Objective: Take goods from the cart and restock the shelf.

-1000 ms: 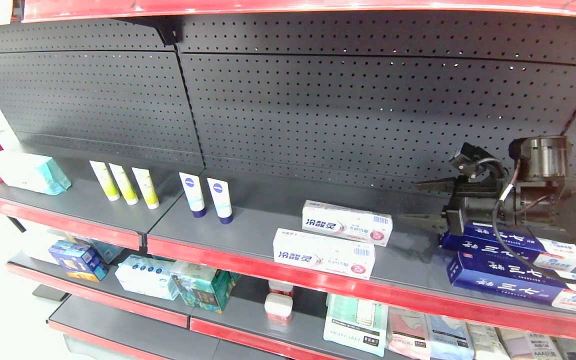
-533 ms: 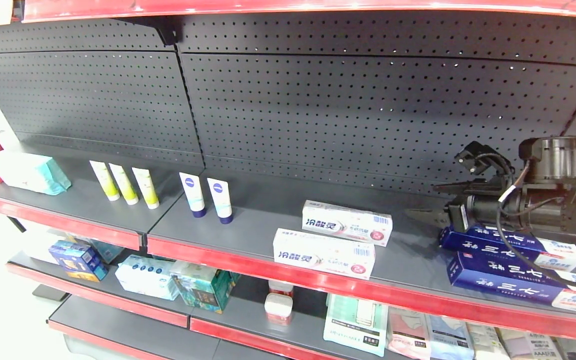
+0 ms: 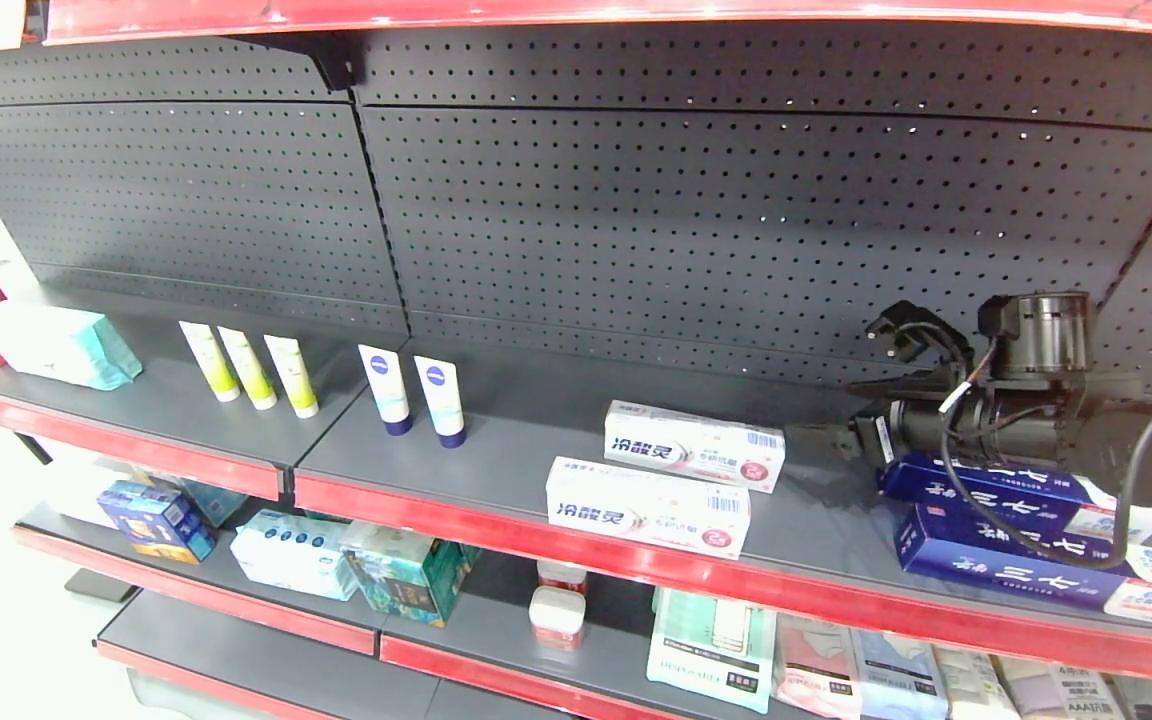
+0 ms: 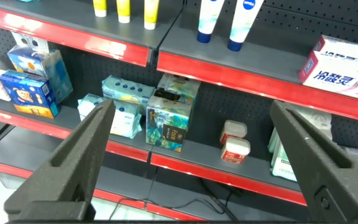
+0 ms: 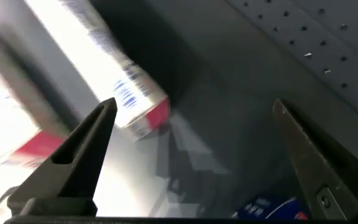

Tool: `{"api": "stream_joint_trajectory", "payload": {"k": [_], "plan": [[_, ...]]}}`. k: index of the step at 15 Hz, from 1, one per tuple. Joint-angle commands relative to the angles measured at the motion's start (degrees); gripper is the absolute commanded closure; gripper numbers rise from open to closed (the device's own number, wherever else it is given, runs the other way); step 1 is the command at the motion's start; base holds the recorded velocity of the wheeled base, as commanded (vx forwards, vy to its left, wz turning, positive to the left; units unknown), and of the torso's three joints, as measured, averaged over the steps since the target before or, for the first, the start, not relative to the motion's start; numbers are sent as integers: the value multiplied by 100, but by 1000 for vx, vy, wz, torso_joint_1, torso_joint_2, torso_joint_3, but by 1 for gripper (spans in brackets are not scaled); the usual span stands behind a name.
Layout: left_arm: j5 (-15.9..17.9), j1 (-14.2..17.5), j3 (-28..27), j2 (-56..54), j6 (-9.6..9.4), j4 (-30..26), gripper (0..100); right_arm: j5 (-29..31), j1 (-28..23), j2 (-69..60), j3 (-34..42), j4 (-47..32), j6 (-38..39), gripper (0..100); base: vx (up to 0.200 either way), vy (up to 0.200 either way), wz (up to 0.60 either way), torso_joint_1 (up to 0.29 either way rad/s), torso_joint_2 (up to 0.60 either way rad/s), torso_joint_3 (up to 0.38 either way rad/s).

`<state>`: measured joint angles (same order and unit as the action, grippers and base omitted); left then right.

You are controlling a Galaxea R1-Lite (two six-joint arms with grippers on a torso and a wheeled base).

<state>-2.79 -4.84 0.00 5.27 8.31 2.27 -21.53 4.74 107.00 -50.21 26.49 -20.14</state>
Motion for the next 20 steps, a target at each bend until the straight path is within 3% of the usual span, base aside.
{"api": "stream_joint_trajectory", "payload": {"k": [1,7,13,20], "plan": [[-2,1,0,9,4,2,0,79,-35,269,-76,58,-16,0,0,0,0,0,0,0],[-2,1,0,9,4,2,0,158,-281,304,-129,-21,-131,0,0,0,0,0,0,0],[-2,1,0,9,4,2,0,808,-202,454,-103,-21,-148,0,0,0,0,0,0,0],[-2,1,0,9,4,2,0,852,-140,498,-94,-12,-166,0,0,0,0,0,0,0]]}}
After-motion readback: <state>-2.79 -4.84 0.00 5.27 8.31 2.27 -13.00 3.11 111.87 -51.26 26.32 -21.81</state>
